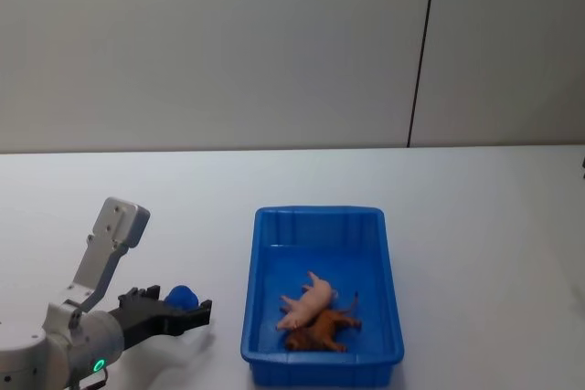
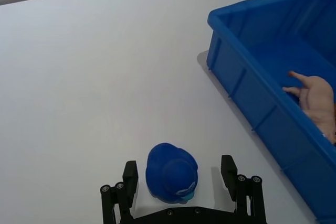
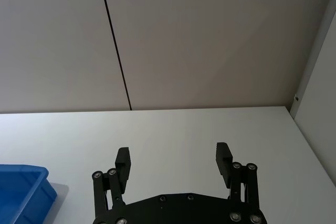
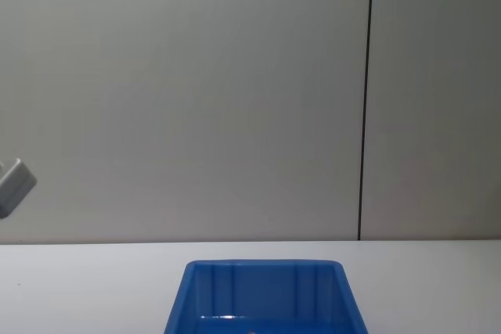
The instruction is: Pick up the two dolls from the table and place them into the box.
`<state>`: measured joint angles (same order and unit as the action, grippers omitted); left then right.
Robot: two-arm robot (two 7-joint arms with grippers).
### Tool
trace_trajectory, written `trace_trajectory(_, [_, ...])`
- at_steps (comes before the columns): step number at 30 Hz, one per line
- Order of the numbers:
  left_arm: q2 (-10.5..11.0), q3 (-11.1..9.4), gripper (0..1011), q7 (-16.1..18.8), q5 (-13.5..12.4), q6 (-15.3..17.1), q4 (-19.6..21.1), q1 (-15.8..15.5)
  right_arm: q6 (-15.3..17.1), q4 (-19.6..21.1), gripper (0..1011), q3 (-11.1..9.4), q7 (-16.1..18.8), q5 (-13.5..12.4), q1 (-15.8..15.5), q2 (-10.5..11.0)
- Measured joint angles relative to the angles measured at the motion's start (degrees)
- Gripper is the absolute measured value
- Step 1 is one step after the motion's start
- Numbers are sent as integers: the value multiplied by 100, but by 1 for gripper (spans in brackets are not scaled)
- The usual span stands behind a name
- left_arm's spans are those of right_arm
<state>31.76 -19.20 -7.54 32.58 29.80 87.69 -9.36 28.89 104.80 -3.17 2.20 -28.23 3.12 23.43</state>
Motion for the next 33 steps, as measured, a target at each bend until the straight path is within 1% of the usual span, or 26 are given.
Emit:
trace_trajectory(8, [-54, 0, 1004, -4, -98, 48, -193, -89, -1, 0, 1001, -3, -4, 0, -1, 2])
trace_trajectory(10, [-59, 0, 991, -7, -111, 55, -216, -100, -1, 0, 1001, -3, -4, 0, -1, 3])
trace_trajectory(11, [-62, -1, 956, -8, -117, 57, -226, -105, -1, 0, 1001, -3, -3, 0, -1, 3])
trace_trajectory(14, [-74, -1, 913, -13, -139, 68, -268, -125, -1, 0, 1001, -3, -3, 0, -1, 3])
trace_trajectory(17, [-81, -3, 813, -16, -151, 76, -295, -137, -1, 0, 1001, -3, -4, 0, -1, 3])
trace_trajectory(18, [-82, -3, 813, -16, -154, 77, -301, -140, -1, 0, 1001, -3, -4, 0, -1, 2])
trace_trajectory(19, [-84, -3, 760, -17, -157, 78, -306, -142, -1, 0, 1001, -3, -3, 0, -1, 2])
trace_trajectory(22, [-89, -5, 685, -19, -166, 83, -324, -149, -1, 0, 1001, -3, -3, 0, -1, 3])
trace_trajectory(24, [-91, -6, 607, -22, -170, 84, -333, -155, -1, 0, 1001, -3, -3, 0, -1, 3])
trace_trajectory(27, [-94, -7, 565, -27, -176, 84, -341, -159, -1, 0, 1001, -3, -3, 0, -1, 2])
trace_trajectory(33, [-92, -4, 522, -21, -195, 13, -322, -155, -1, 0, 1001, -3, -3, 1, -1, 2])
